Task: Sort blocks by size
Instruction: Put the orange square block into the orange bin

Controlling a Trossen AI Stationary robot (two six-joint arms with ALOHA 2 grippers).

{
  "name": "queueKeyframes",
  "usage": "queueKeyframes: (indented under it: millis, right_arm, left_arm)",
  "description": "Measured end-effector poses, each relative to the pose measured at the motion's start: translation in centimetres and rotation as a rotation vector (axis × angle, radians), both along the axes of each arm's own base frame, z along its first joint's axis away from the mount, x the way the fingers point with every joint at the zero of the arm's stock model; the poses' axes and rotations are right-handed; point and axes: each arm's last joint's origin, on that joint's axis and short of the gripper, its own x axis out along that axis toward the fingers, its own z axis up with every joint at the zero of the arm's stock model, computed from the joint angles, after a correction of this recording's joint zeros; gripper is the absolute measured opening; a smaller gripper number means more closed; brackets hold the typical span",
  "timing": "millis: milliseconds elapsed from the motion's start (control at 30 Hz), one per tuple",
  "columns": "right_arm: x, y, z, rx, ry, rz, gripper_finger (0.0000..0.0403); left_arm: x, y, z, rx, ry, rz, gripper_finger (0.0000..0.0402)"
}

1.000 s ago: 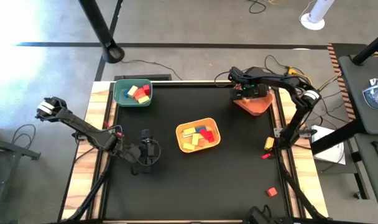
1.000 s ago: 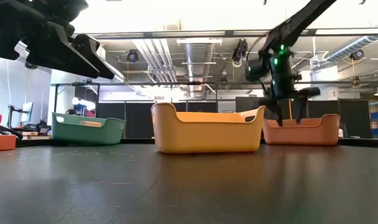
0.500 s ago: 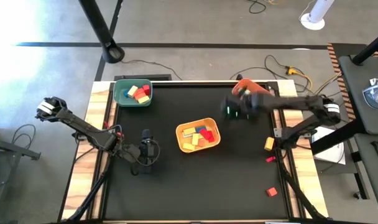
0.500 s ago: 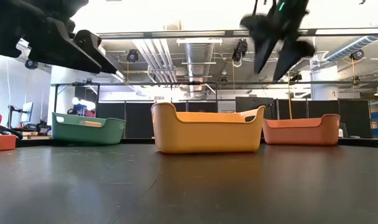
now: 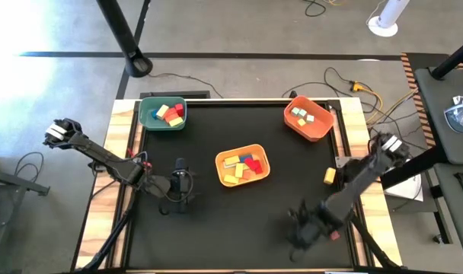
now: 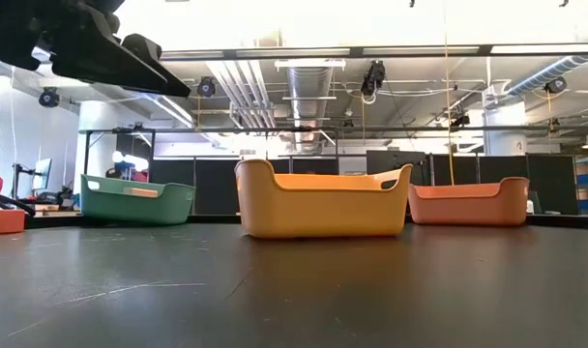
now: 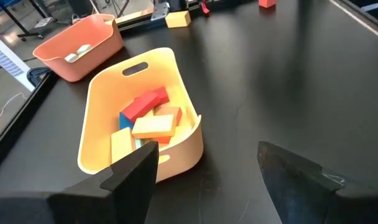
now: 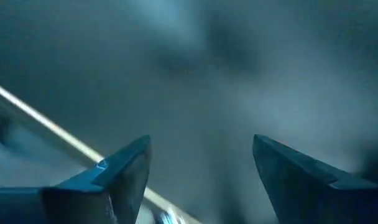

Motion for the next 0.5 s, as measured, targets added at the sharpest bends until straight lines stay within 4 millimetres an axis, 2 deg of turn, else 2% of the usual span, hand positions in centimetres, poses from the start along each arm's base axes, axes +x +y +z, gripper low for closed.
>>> queueKeyframes:
  millis: [133,233,500]
  right_arm:
    - [-2.0,3.0,-2.2,0.106,0.215,0.149,0.0282]
    - [-3.0,4.2,-3.4,0.137,0.281,0.298,0.0285]
    - [-3.7,3.5,-3.6,0.092,0.334,0.531,0.026]
  left_arm:
    - [0.0,0.0,0.1,-0.007,-0.01,0.001,0.0259]
    - [0.1,0.0,0.1,-0.008,-0.012,0.001,0.0259]
    - [0.0,0.0,-0.1,-0.006,-0.008,0.001,0.0259]
